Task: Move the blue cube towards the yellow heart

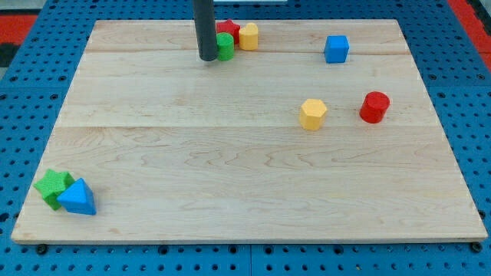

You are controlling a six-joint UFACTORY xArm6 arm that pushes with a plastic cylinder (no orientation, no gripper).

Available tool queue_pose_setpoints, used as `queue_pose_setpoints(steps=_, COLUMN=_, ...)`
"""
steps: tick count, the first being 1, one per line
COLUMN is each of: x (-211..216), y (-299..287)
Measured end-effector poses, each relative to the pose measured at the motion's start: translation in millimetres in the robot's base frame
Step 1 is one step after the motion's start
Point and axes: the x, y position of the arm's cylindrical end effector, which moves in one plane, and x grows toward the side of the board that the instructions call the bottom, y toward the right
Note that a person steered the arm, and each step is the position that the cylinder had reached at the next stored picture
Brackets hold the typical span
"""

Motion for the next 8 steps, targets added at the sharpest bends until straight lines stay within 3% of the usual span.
queue_pose_setpoints(steps=1, x=28, y=2)
queue_pose_setpoints(steps=4, x=42, y=165)
queue_pose_setpoints(steps=7, x=-5, y=280)
queue_pose_setpoints(steps=8, x=-16, y=275)
